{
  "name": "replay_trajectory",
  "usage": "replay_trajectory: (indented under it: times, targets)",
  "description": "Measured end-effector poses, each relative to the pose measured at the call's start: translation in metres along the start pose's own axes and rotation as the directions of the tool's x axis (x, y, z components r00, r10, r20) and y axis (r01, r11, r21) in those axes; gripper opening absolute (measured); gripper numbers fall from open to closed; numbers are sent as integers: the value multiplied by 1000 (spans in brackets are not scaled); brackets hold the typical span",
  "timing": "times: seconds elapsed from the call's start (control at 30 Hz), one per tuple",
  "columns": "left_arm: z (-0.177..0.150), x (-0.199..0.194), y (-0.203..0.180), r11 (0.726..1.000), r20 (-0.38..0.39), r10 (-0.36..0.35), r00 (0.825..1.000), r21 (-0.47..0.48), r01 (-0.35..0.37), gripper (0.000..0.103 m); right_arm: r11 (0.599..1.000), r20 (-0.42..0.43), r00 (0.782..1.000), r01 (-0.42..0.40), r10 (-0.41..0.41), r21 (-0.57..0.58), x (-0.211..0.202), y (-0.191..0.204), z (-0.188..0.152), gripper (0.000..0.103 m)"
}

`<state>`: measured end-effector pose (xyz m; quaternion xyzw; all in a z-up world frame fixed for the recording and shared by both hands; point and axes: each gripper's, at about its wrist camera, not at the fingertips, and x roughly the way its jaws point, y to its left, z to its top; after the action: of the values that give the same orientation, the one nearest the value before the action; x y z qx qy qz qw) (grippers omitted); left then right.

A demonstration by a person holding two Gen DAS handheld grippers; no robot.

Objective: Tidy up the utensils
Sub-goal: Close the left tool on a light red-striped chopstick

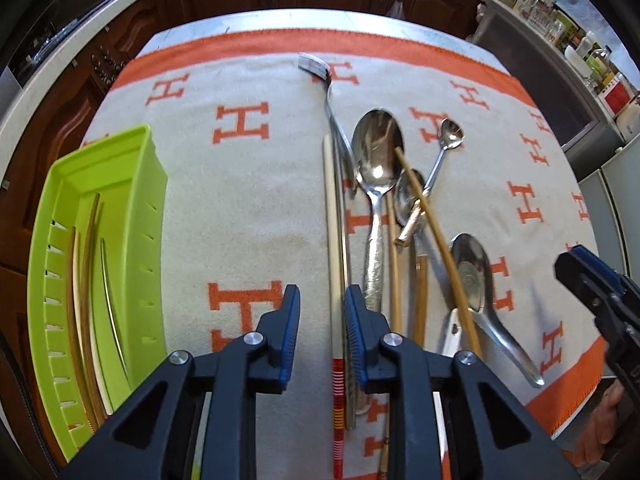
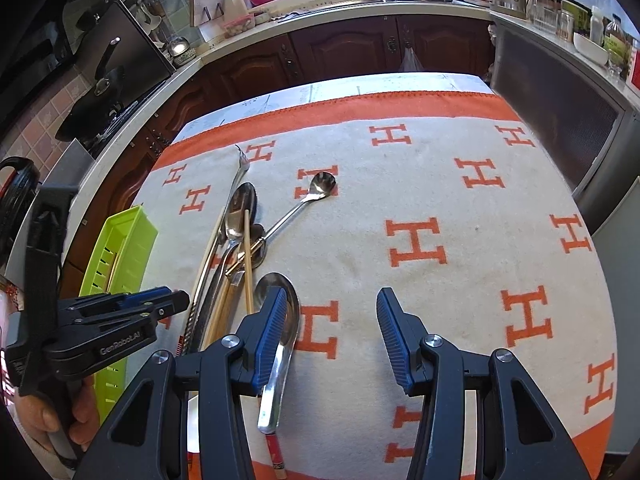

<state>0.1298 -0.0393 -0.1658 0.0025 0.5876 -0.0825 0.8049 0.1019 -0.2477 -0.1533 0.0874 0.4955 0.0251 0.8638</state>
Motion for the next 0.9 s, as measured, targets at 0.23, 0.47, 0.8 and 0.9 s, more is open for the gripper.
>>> replay_trajectory:
  times: [0.23,0.47,0.8,0.9]
  targets:
    - [3,4,-1,1000,13,14,1000,9,-14,20,1000,-15,1000,-3,4,14,9,-4,-1,48]
    - [11,10,-8,1000,2,23,1000,20,-23,28,1000,-12,1000,-7,7,6,11,-3,-1,48]
    - [9,26,-15,996,82,55,995,60,-60,25,1000,-13,1000,-5,5,7,11,-4,-2,48]
    - [7,27,-11,998,85,38,996,46,-42,24,1000,-14,1000,-10,10,3,12,-4,-2,48]
